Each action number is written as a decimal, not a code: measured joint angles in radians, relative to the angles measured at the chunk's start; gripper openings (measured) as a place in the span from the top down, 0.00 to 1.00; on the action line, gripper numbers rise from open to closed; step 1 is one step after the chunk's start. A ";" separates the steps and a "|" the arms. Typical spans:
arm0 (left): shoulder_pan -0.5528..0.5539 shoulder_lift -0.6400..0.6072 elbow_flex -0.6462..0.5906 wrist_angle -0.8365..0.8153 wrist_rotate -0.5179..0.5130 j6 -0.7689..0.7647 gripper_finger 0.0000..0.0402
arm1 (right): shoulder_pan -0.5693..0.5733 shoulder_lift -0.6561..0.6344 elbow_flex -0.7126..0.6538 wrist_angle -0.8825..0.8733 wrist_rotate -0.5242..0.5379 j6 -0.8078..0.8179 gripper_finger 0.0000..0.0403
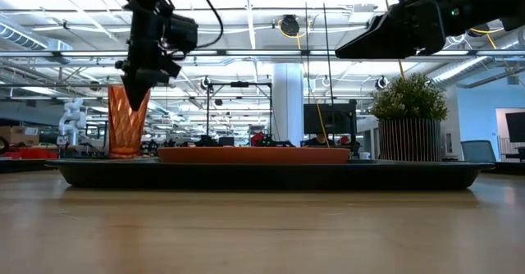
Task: Pick and place plate/cup/fork/spoon on tray
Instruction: Put the orange cup on the black serving tray to the top right of the orange plate
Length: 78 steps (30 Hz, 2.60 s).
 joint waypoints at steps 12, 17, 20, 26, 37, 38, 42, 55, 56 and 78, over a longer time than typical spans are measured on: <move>-0.253 -0.104 0.247 0.058 0.156 -0.015 0.97 | -0.028 0.000 0.000 0.012 0.003 0.011 0.65; -0.388 -0.073 0.363 0.200 0.214 0.067 0.98 | -0.033 0.000 0.000 0.015 0.004 0.007 0.65; -0.441 -0.019 0.453 0.192 0.219 0.093 0.98 | -0.032 0.000 0.000 0.006 0.003 -0.010 0.65; -0.493 0.170 0.673 0.063 0.212 0.155 0.97 | -0.032 -0.030 0.000 -0.070 0.003 -0.034 0.65; -0.502 0.522 1.024 -0.040 0.287 0.291 0.97 | -0.031 -0.347 0.000 -0.459 0.003 0.231 0.65; -0.503 0.551 1.041 -0.040 0.295 0.304 0.97 | -0.031 -0.375 0.000 -0.499 0.003 0.266 0.65; -0.505 0.642 1.082 -0.045 0.316 0.345 0.98 | -0.031 -0.460 0.000 -0.643 0.003 0.393 0.65; -0.517 0.683 1.113 0.030 0.360 0.388 0.97 | -0.031 -0.510 -0.037 -0.700 0.003 0.509 0.65; -0.516 0.692 1.113 0.029 0.359 0.390 0.96 | -0.031 -0.510 -0.044 -0.688 0.003 0.509 0.65; -0.532 0.822 1.103 0.122 0.360 0.396 0.94 | -0.032 -0.485 -0.052 -0.717 -0.002 0.568 0.65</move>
